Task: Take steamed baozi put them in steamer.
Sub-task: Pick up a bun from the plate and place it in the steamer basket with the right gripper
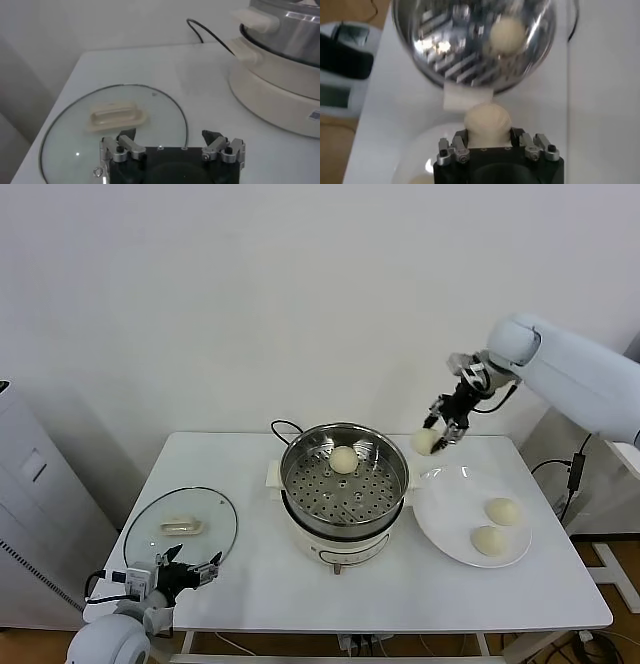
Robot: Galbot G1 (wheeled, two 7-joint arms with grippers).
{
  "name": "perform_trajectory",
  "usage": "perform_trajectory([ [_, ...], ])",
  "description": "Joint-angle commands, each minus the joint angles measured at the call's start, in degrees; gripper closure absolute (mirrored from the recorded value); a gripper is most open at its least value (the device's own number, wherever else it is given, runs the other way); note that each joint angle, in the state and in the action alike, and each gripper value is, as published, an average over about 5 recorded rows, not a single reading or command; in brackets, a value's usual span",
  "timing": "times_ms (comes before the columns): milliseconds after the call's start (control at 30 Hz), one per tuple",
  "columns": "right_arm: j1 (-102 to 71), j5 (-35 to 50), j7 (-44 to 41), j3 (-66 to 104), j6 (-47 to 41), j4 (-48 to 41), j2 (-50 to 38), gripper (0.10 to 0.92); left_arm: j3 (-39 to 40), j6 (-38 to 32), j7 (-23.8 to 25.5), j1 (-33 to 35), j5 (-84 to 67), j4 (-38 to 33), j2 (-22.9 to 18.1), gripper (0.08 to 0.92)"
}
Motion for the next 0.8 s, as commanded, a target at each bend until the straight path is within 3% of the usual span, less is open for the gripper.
perform_trajectory([
  [33, 4.10, 14.06, 5.48, -3.05, -7.59, 7.55, 2.07, 0.498, 0.08, -0.13, 0.05, 0.08, -0.02, 0.03, 0.16, 0.177],
  [400, -3.92, 15.24, 17.19, -2.77, -10.52, 6.84, 10.68, 0.499, 0.17, -0.38, 0.04, 0.05, 0.01, 0.17, -0.08, 0.177],
  [800, -11.78, 7.83, 21.99, -0.11, -14.51, 2.34, 17.06, 0.499, 0.02, -0.73, 0.05, -0.09, -0.01, 0.60, -0.60, 0.177],
])
